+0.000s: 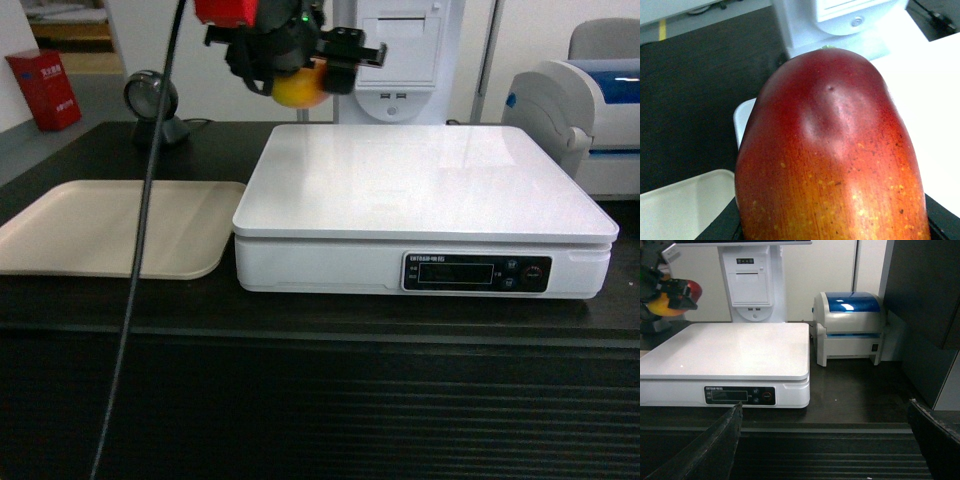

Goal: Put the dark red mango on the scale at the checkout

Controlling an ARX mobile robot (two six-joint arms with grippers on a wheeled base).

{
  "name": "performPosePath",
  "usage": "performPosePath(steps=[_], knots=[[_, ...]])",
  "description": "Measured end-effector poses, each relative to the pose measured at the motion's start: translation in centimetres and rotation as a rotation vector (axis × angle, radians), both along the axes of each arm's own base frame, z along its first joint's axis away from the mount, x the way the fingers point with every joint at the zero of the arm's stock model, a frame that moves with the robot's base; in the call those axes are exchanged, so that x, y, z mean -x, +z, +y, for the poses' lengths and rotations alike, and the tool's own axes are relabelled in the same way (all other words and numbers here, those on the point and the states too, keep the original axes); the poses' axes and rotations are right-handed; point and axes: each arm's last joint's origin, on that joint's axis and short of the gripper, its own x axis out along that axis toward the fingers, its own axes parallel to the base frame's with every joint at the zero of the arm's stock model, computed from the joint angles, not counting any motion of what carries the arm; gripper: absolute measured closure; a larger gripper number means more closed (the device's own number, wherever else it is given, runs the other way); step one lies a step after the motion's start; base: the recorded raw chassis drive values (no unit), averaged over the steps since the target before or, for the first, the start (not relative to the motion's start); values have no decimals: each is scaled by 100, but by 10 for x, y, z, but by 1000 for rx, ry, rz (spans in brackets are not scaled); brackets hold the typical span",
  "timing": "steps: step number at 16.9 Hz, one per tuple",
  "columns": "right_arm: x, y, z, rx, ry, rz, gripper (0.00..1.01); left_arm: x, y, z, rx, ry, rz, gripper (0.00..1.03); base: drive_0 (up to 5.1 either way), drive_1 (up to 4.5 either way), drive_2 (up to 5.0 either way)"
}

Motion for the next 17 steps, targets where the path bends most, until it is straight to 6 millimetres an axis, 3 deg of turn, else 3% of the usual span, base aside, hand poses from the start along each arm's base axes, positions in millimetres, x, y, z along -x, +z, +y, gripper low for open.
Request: performPosePath(steps=[5,7,17], knots=[[0,0,0,0,0,0,3,-3,-31,-48,-11,-74,65,44,0,0,0],[0,0,0,0,0,0,3,13,-32,-82,53,-106,89,44,0,0,0],[0,0,0,0,0,0,3,32,-46,-102,79,-85,201,44,0,0,0]])
